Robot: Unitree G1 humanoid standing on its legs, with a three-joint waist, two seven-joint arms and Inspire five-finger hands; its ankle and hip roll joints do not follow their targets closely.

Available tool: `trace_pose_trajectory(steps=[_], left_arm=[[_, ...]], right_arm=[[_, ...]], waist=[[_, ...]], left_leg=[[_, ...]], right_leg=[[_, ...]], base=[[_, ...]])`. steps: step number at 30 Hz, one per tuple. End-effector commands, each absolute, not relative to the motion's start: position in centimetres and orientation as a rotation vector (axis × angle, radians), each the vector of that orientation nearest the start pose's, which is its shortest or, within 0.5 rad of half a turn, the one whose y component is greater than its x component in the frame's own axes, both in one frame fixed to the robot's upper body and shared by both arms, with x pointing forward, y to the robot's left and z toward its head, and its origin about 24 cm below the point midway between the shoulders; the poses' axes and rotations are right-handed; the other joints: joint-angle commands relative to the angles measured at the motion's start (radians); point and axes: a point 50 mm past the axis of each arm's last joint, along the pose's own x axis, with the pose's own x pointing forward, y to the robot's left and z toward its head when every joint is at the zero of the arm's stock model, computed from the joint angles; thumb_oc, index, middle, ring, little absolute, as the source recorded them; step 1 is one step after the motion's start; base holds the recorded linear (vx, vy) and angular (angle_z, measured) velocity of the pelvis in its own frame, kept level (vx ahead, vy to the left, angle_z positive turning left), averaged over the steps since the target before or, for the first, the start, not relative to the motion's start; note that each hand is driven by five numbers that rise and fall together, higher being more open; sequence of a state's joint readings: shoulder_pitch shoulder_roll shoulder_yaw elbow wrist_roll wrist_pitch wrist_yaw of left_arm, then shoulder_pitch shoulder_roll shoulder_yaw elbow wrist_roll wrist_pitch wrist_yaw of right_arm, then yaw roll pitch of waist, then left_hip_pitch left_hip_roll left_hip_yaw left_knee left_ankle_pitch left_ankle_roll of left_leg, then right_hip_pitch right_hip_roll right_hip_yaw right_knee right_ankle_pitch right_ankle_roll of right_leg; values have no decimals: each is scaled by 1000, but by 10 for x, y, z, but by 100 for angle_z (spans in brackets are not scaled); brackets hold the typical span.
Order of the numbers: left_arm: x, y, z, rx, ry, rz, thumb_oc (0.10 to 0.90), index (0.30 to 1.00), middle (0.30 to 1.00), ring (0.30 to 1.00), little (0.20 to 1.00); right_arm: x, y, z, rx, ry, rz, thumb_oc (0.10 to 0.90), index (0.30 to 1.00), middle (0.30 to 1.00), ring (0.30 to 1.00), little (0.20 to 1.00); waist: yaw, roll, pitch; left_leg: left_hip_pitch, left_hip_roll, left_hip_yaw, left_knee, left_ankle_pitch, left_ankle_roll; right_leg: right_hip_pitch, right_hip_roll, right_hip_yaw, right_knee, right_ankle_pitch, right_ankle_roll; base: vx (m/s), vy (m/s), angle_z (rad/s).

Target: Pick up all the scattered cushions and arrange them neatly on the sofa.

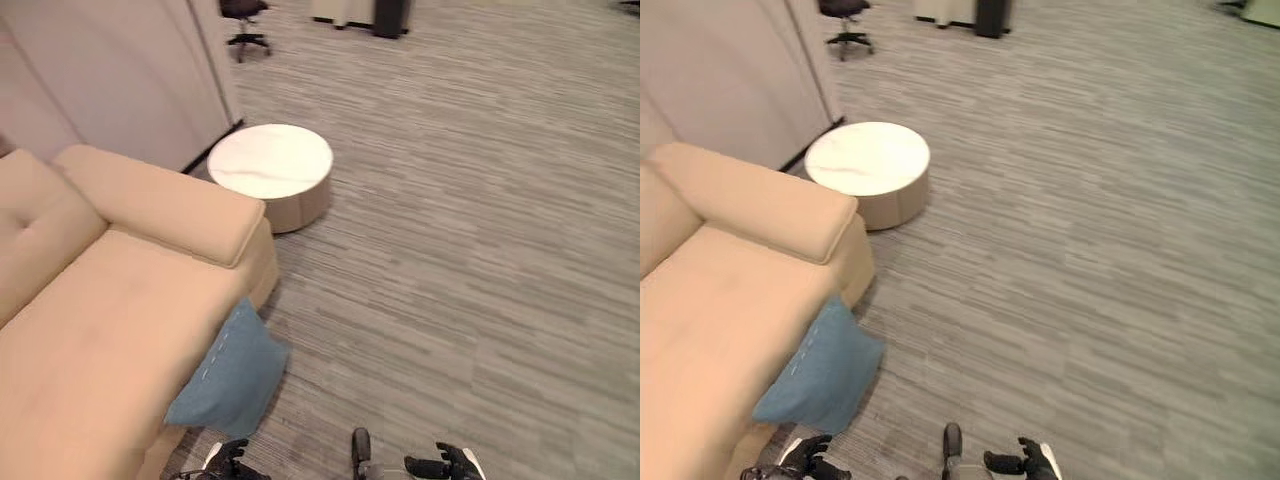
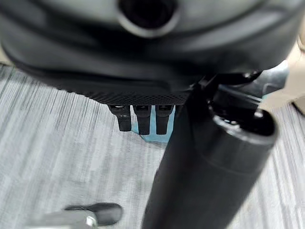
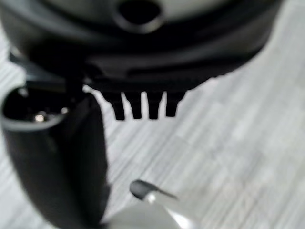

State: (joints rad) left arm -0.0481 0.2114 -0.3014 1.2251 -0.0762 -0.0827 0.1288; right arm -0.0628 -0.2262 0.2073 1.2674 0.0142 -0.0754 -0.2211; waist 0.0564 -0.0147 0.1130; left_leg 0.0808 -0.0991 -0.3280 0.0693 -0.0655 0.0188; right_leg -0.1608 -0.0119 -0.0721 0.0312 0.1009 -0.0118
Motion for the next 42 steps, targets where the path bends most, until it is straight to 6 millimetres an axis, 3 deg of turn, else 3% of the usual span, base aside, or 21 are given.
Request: trace_pose_trajectory(steps=[1, 2, 4, 5, 6, 7, 8, 9, 10, 12, 14, 16, 21, 24, 25, 27, 29, 31, 33, 35, 42], left_arm=[[142, 195, -151, 337, 980, 4, 800, 900, 900, 900, 900], [142, 195, -151, 337, 980, 5, 800, 900, 900, 900, 900], [142, 192, -151, 318, 978, 7, 800, 900, 900, 900, 900], [142, 192, -151, 318, 978, 8, 800, 900, 900, 900, 900], [141, 192, -151, 316, 982, 7, 800, 900, 900, 900, 900], [139, 204, -151, 326, 994, 11, 800, 900, 900, 900, 900], [143, 205, -149, 341, 979, 16, 800, 900, 900, 900, 900], [143, 205, -149, 342, 979, 17, 800, 900, 900, 900, 900], [150, 203, -146, 375, 959, -4, 800, 900, 900, 900, 900], [152, 203, -145, 394, 953, -14, 800, 900, 900, 900, 900], [145, 209, -147, 376, 975, 16, 800, 900, 900, 900, 900], [135, 214, -151, 354, 1014, 41, 800, 900, 900, 900, 900], [131, 220, -151, 350, 1031, 50, 800, 900, 900, 900, 900], [131, 227, -149, 349, 1030, 71, 800, 900, 900, 900, 900], [131, 227, -149, 349, 1030, 71, 800, 900, 900, 900, 900], [131, 231, -149, 353, 1029, 77, 800, 900, 900, 900, 900], [131, 235, -147, 361, 1024, 87, 800, 900, 900, 900, 900], [128, 237, -148, 358, 1030, 99, 800, 900, 900, 900, 900], [131, 238, -147, 378, 1026, 99, 800, 900, 900, 900, 900], [136, 237, -146, 397, 1013, 83, 800, 900, 900, 900, 900], [134, 231, -148, 382, 1023, 69, 800, 900, 900, 900, 900]], right_arm=[[110, -259, -147, -487, 1069, -221, 800, 900, 900, 900, 900], [110, -259, -147, -487, 1069, -221, 800, 900, 900, 900, 900], [114, -262, -145, -472, 1056, -244, 800, 900, 900, 900, 900], [114, -262, -145, -472, 1056, -244, 800, 900, 900, 900, 900], [114, -262, -145, -471, 1056, -246, 800, 900, 900, 900, 900], [99, -321, -129, -388, 1151, -389, 800, 900, 900, 900, 900], [122, -309, -123, -561, 1007, -309, 800, 900, 900, 900, 900], [122, -308, -123, -561, 1007, -308, 800, 900, 900, 900, 900], [93, -294, -140, -526, 1120, -319, 800, 900, 900, 900, 900], [86, -287, -144, -486, 1149, -321, 800, 900, 900, 900, 900], [86, -276, -148, -468, 1154, -289, 800, 900, 900, 900, 900], [87, -269, -151, -442, 1153, -269, 800, 900, 900, 900, 900], [93, -263, -151, -397, 1129, -256, 800, 900, 900, 900, 900], [97, -261, -151, -394, 1122, -238, 800, 900, 900, 900, 900], [97, -261, -151, -394, 1122, -239, 800, 900, 900, 900, 900], [100, -262, -150, -399, 1116, -234, 800, 900, 900, 900, 900], [101, -265, -149, -394, 1113, -243, 800, 900, 900, 900, 900], [101, -267, -148, -406, 1116, -243, 800, 900, 900, 900, 900], [103, -270, -147, -402, 1111, -254, 800, 900, 900, 900, 900], [102, -272, -147, -394, 1118, -270, 800, 900, 900, 900, 900], [104, -273, -146, -386, 1106, -281, 800, 900, 900, 900, 900]], waist=[[-9, -8, -17], [-10, -7, -16], [-7, -17, 1], [-7, -16, 1], [-6, -19, 2], [-8, -34, 2], [-9, -40, 8], [-12, -43, 5], [-19, -50, 7], [-15, -51, 15], [5, -56, 16], [17, -59, -1], [36, -68, -13], [56, -66, -4], [54, -66, -7], [53, -60, 6], [43, -46, 18], [44, -41, 12], [15, -47, 14], [-1, -61, 13], [-11, -64, 2]], left_leg=[[-75, 11, 85, 75, -45, -43], [-77, 11, 84, 80, -48, -43], [-159, 27, 179, 212, -43, -55], [-163, 27, 178, 218, -46, -55], [-181, 40, 228, 244, -49, -52], [-202, 72, 323, 254, -57, -51], [-211, 80, 361, 237, -52, -49], [-215, 77, 359, 233, -46, -49], [-247, 103, 451, 202, -33, -44], [-281, 133, 523, 186, -1, -51], [-264, 117, 471, 159, 7, -54], [-210, 111, 457, 87, 7, -40], [-182, 99, 443, 60, 1, -25], [-160, 80, 396, 51, -14, 3], [-164, 79, 395, 50, -11, 3], [-155, 70, 367, 46, -10, 20], [-123, 59, 308, 22, -8, 28], [-112, 60, 280, 0, -3, 21], [-92, 42, 211, -25, 1, 9], [-99, 19, 165, -25, 8, -1], [-122, 36, 106, -25, 8, -43]], right_leg=[[32, -30, 3, 12, -60, 118], [33, -29, 1, 11, -60, 118], [75, -48, -37, -10, -74, 104], [75, -47, -38, -10, -74, 104], [92, -52, -54, -19, -82, 99], [127, -60, -94, -38, -91, 99], [137, -66, -120, -44, -93, 98], [133, -68, -122, -44, -92, 98], [148, -79, -176, -50, -101, 100], [170, -75, -215, -51, -112, 99], [188, -68, -217, -38, -127, 97], [205, -64, -224, -24, -147, 100], [201, -76, -232, 29, -163, 106], [154, -117, -239, 183, -152, 129], [151, -117, -240, 182, -150, 129], [106, -134, -224, 291, -107, 151], [47, -115, -140, 354, -110, 152], [31, -128, -117, 285, -113, 149], [5, -90, 8, 148, -97, 149], [2, -61, 100, 86, -77, 153], [50, -65, 27, 25, -79, 135]], base=[[69, -102, 72], [101, -172, 55], [42, -105, 47], [36, -66, 46], [106, -118, 38], [123, -152, 40], [92, -122, 69], [26, -99, 137], [14, -84, 152], [135, -56, 110], [183, 19, 47], [171, 79, -44], [92, 83, -1], [68, 112, 18], [36, 81, 43], [39, 84, 49], [95, 68, 58], [145, -57, 79], [175, -118, 68], [111, -84, 79], [64, -159, 90]])
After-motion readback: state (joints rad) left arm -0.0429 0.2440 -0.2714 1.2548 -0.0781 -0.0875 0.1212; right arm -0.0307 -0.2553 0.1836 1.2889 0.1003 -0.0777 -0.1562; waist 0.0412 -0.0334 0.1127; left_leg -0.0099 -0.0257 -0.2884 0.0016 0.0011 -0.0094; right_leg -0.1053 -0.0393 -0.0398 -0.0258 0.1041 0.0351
